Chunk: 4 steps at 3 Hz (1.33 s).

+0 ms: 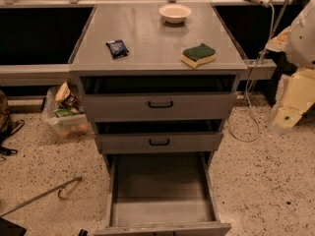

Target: Place sponge into bottom drawer

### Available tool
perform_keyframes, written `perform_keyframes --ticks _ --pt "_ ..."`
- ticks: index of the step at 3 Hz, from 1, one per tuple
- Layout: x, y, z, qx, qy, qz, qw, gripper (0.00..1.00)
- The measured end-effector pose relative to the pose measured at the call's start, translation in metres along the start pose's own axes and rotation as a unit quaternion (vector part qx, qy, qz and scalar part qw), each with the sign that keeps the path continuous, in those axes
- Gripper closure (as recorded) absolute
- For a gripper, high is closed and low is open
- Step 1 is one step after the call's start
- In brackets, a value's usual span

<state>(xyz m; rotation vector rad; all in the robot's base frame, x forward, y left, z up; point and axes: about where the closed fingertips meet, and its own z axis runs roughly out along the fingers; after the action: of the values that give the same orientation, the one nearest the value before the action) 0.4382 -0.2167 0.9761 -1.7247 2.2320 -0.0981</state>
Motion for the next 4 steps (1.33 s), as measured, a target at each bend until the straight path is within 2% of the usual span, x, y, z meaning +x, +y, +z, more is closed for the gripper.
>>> perform_keyframes --ticks 1,2,3,4 --pt "-0.002 -0.004 0.001 0.007 -0.008 0.000 0.9999 0.00" --pt "-0.004 -0.025 0.017 0.028 -0.012 -0.005 0.9995 0.00" --pt "-0.004 -0.061 0.036 0.069 -0.010 0.003 0.9975 0.00" --pt "-0.001 -0.102 0.051 0.115 -0.002 0.034 0.9927 0.00"
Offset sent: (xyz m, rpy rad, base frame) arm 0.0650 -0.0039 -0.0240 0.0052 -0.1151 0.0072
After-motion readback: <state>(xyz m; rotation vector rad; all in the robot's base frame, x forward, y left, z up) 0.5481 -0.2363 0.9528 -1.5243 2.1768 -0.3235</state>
